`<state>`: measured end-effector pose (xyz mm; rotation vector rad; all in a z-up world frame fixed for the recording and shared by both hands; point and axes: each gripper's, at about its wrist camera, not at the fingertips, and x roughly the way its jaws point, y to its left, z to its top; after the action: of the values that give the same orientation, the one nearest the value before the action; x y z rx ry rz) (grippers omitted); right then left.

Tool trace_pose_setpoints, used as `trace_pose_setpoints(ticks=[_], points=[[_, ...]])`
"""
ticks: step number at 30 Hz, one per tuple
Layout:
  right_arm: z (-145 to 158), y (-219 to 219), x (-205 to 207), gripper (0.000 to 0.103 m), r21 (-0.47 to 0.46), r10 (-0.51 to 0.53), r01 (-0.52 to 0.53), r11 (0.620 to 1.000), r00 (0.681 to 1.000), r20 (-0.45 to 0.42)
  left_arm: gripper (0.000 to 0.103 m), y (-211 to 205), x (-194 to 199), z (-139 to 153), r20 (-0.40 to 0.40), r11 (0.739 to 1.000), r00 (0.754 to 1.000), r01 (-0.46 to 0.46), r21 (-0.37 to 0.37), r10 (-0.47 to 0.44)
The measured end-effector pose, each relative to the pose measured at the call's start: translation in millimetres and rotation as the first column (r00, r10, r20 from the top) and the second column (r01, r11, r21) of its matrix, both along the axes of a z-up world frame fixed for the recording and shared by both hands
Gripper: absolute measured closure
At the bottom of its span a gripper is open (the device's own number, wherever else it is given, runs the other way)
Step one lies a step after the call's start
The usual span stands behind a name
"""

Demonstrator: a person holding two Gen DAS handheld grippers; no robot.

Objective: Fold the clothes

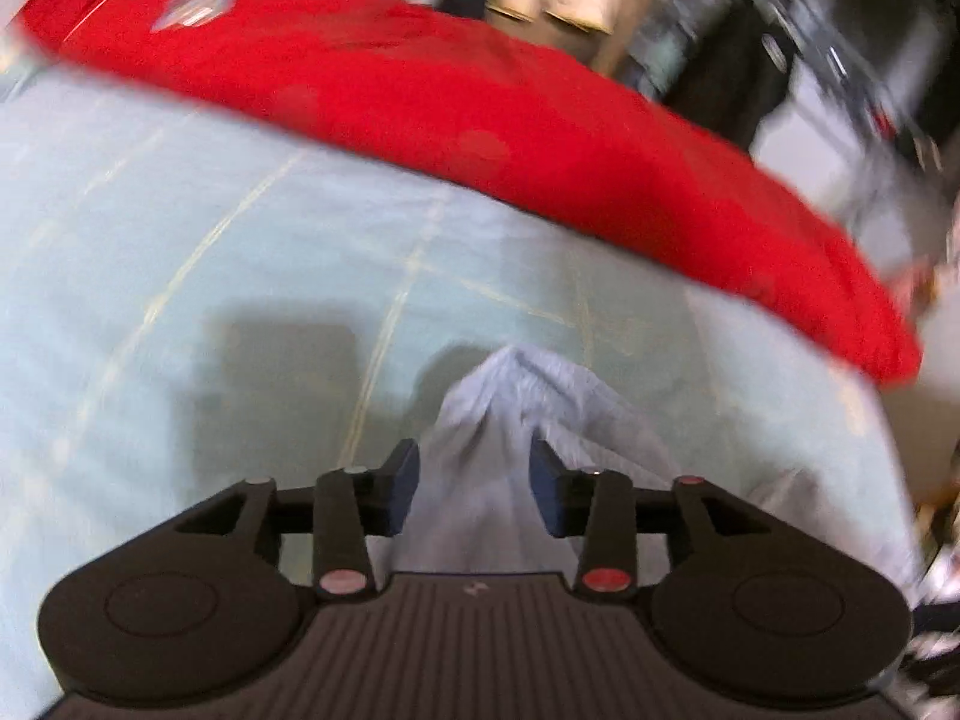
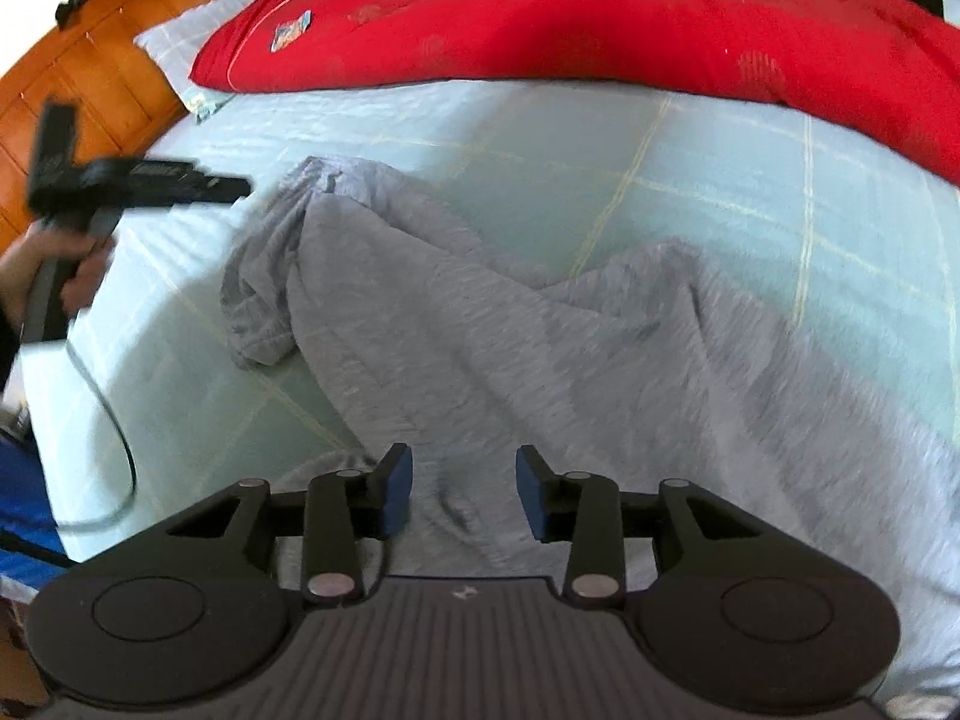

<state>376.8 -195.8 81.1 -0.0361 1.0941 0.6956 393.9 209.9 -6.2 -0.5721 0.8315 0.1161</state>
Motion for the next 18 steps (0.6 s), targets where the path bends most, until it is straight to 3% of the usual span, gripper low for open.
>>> trace_pose_setpoints(ticks=[2,4,7,11,15,18], points=[[-1,2,-3,0.057,0.008,-0.011,0.011,1.0,1.0,-0.012,0.061,2,-27,-16,-0.018,0.99,0.996,-0.094,-0.105,0.093],[-3,2,-4,0.055,0.019,-0.024,0.025,1.0,0.999,-0.026,0.061,0,-52,-37,-0.04,0.959,0.984,-0.179,-0.221,0.174],[-6,3,-5,0.054,0.045,-0.035,0.037,0.998,0.998,-0.051,0.061,-6,-75,-72,-0.086,0.876,0.965,-0.262,-0.405,0.249],[-10,8,-7,0.054,0.047,-0.023,0.026,0.999,0.998,-0.062,0.061,-10,-75,-109,-0.15,0.795,0.947,-0.319,-0.515,0.284],[-11,12,-9,0.053,0.052,-0.024,0.027,0.998,0.997,-0.069,0.059,-7,-58,-119,-0.126,0.789,0.952,-0.302,-0.536,0.279],[-12,12,-9,0.052,0.057,-0.036,0.041,0.998,0.997,-0.073,0.056,-5,-39,-123,-0.092,0.814,0.965,-0.257,-0.521,0.246]])
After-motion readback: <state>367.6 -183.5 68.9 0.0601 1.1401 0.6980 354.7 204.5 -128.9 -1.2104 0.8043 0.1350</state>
